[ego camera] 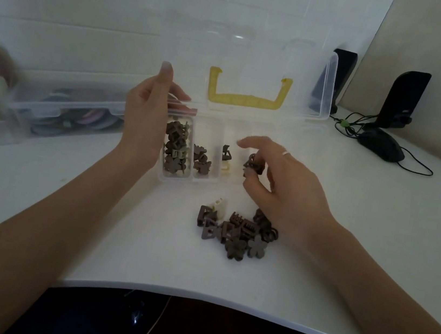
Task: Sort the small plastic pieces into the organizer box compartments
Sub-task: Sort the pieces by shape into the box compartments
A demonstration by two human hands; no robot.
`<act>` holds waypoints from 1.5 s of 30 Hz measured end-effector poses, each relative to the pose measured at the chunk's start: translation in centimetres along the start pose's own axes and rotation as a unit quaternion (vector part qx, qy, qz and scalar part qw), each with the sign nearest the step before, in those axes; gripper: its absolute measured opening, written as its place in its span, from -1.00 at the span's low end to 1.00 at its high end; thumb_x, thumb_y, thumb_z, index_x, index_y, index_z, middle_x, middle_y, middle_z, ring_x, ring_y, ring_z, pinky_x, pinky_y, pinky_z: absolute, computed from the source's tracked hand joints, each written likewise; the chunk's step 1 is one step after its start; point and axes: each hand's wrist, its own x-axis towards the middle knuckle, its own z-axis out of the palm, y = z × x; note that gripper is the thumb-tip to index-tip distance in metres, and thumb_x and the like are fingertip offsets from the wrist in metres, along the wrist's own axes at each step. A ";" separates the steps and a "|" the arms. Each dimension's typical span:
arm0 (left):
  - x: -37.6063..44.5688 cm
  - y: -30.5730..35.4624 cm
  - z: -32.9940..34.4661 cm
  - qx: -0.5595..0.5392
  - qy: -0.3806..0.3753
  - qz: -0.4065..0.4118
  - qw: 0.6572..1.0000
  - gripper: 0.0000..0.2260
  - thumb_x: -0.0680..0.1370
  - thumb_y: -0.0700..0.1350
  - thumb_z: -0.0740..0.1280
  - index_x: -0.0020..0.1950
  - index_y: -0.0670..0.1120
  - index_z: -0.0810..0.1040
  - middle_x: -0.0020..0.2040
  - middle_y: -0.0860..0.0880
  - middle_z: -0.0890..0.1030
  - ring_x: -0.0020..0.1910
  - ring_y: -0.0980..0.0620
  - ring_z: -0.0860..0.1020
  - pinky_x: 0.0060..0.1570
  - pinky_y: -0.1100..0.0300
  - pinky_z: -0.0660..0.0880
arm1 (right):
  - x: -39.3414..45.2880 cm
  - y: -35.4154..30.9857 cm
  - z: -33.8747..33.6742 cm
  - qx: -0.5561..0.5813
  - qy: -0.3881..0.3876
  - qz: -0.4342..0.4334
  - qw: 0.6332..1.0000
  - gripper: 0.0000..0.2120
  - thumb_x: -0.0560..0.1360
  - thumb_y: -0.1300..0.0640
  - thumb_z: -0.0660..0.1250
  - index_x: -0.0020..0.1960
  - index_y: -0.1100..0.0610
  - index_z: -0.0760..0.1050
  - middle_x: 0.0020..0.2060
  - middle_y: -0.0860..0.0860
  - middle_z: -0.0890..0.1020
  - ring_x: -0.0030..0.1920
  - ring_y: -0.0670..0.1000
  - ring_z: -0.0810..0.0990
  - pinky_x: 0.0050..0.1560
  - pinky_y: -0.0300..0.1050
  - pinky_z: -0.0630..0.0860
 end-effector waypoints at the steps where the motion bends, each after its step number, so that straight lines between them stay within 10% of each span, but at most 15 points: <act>1: 0.0 0.0 0.0 0.000 -0.001 0.000 1.000 -0.59 0.64 0.01 0.13 -0.36 -0.08 0.49 -0.36 0.00 0.56 -0.45 0.14 0.60 -0.31 0.30 0.49 | 0.0 -0.1 0.1 0.018 0.030 0.003 0.999 -0.74 0.51 0.08 0.24 0.18 -0.07 0.35 -0.20 -0.24 0.44 -0.26 -0.31 0.42 -0.35 -0.29 0.35; 13: 0.0 -0.1 0.0 0.003 0.007 -0.014 1.000 -0.58 0.64 0.03 0.14 -0.38 -0.07 0.50 -0.38 0.01 0.57 -0.42 0.10 0.61 -0.27 0.26 0.51 | 0.6 0.7 1.3 0.058 0.071 -0.046 0.995 -0.83 0.53 0.23 0.26 0.04 0.10 0.57 -0.08 -0.08 0.48 -0.16 -0.16 0.41 -0.20 -0.10 0.51; 19: 0.0 0.1 0.0 0.003 -0.001 -0.021 1.000 -0.57 0.64 0.03 0.13 -0.37 -0.08 0.49 -0.34 -0.07 0.54 -0.44 0.12 0.62 -0.32 0.32 0.49 | -0.3 0.5 -0.4 0.085 -0.013 -0.070 0.994 -0.78 0.41 0.23 0.23 -0.02 0.04 0.56 -0.39 -0.17 0.48 -0.38 -0.07 0.43 -0.31 -0.29 0.37; 31: -0.2 0.2 0.2 -0.007 0.002 -0.031 0.999 -0.58 0.64 0.02 0.13 -0.36 -0.09 0.48 -0.34 -0.03 0.57 -0.44 0.12 0.62 -0.32 0.31 0.52 | 0.6 -0.2 0.5 0.060 -0.205 -0.083 0.973 -0.81 0.51 0.10 0.34 0.10 0.00 0.62 -0.24 -0.17 0.51 -0.32 -0.22 0.45 -0.22 -0.43 0.33; 45: -0.1 0.3 0.2 -0.018 0.000 -0.030 0.999 -0.58 0.64 0.01 0.14 -0.38 -0.08 0.49 -0.42 0.03 0.57 -0.46 0.12 0.61 -0.36 0.33 0.49 | 0.5 0.1 0.0 0.364 -0.102 0.052 0.924 -0.85 0.46 0.34 0.38 0.02 0.22 0.61 -0.16 0.02 0.68 -0.22 -0.03 0.65 -0.12 -0.25 0.56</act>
